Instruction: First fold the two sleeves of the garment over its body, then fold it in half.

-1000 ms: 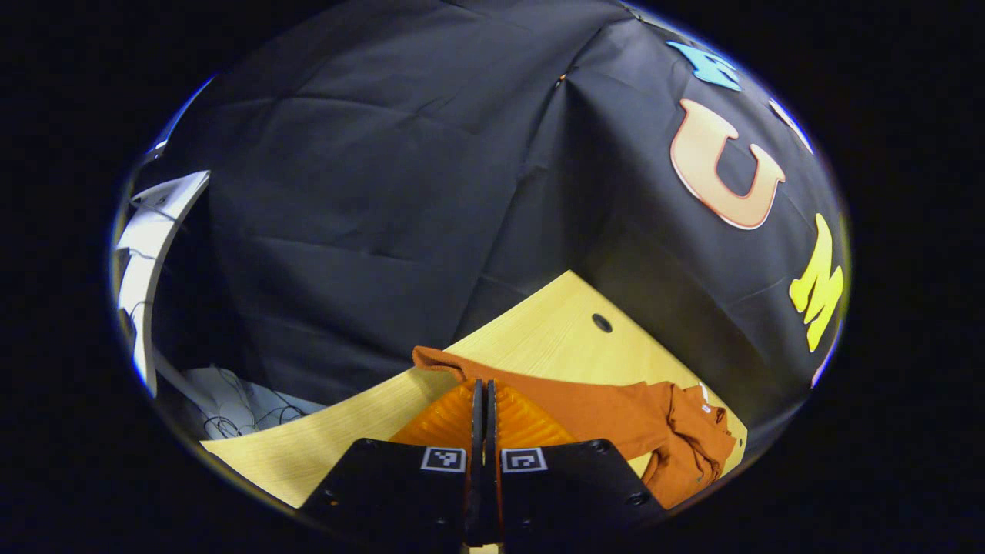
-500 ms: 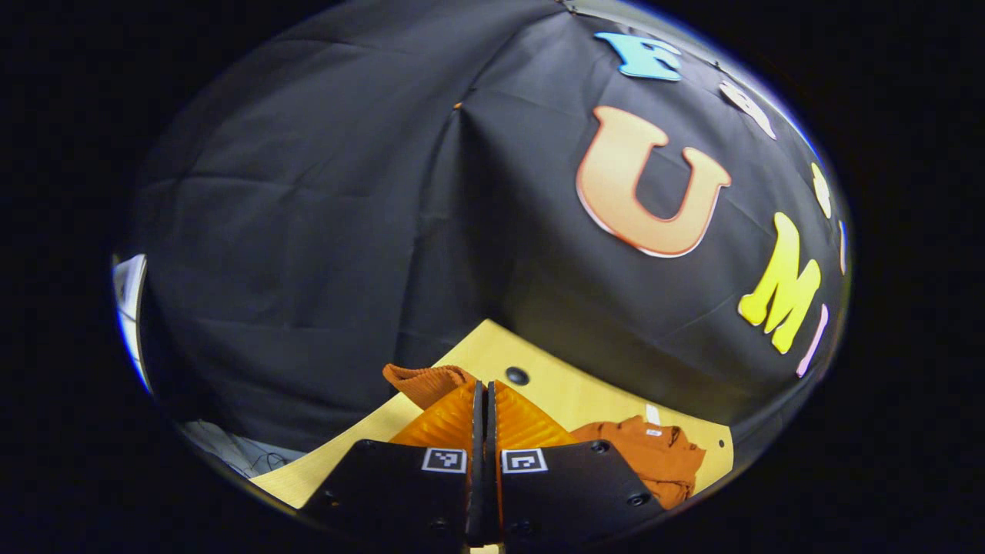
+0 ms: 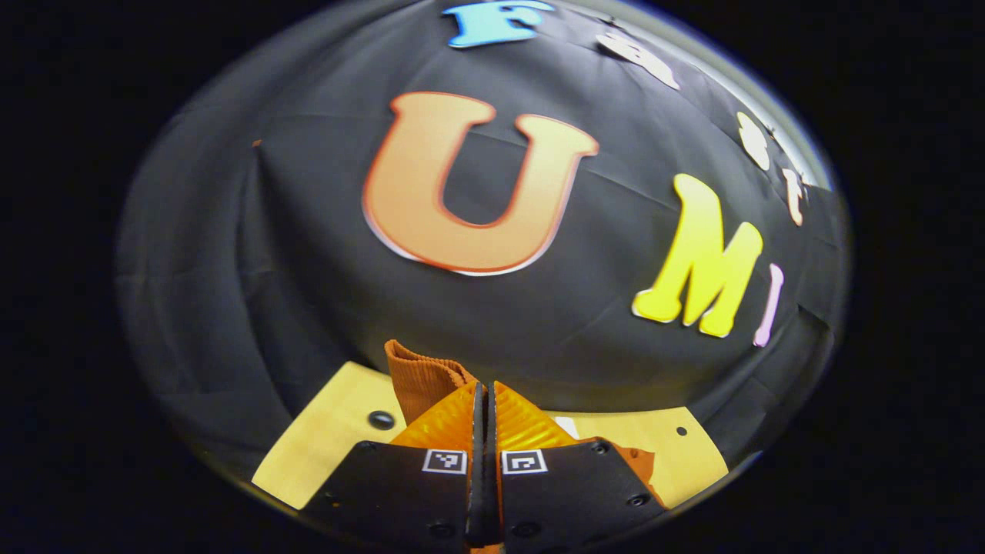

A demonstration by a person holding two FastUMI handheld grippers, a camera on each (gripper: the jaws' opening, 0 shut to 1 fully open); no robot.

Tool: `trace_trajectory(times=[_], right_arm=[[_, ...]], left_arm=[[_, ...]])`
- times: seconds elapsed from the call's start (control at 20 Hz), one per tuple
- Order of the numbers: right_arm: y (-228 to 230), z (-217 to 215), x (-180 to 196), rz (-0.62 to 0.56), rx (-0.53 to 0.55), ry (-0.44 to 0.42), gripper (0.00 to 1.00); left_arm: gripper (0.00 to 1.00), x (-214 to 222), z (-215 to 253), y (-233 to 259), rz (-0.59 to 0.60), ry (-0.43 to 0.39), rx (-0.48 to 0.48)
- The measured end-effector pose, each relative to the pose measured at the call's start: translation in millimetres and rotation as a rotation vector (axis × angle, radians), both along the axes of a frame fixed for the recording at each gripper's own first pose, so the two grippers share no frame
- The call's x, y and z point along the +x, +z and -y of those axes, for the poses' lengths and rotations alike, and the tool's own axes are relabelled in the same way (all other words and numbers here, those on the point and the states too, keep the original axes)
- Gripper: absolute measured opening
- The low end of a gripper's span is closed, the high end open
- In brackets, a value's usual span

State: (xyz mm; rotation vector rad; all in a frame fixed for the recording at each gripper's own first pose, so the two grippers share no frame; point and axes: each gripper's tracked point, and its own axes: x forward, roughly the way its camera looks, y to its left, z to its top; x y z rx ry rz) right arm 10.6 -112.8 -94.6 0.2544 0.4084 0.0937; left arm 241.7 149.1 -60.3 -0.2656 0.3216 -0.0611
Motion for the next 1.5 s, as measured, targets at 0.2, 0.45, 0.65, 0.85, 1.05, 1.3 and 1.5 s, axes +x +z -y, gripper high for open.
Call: trace_trajectory(times=[0.2,0.45,0.65,0.85,1.05,1.3,1.5], right_arm=[[-1,40,-21,-0.005,-0.031,-0.075,0.97],[-4,87,-59,-0.037,-0.061,-0.194,0.97],[-7,121,-85,-0.078,-0.097,-0.275,0.97],[-7,148,-108,-0.112,-0.139,-0.335,0.97],[-9,160,-117,-0.135,-0.147,-0.372,0.97],[-14,143,-104,-0.141,-0.148,-0.330,0.98],[-11,128,-88,-0.120,-0.144,-0.287,0.98]], left_arm=[[0.03,26,105,-1,0.011,-0.178,0.017],[0.02,20,223,-69,-0.091,-0.368,0.077],[0.03,20,292,-150,-0.183,-0.448,0.184],[0.03,6,350,-224,-0.260,-0.551,0.279],[0.03,-2,372,-276,-0.336,-0.594,0.408],[0.04,-5,379,-303,-0.382,-0.555,0.460],[0.39,-16,392,-292,-0.367,-0.577,0.406]])
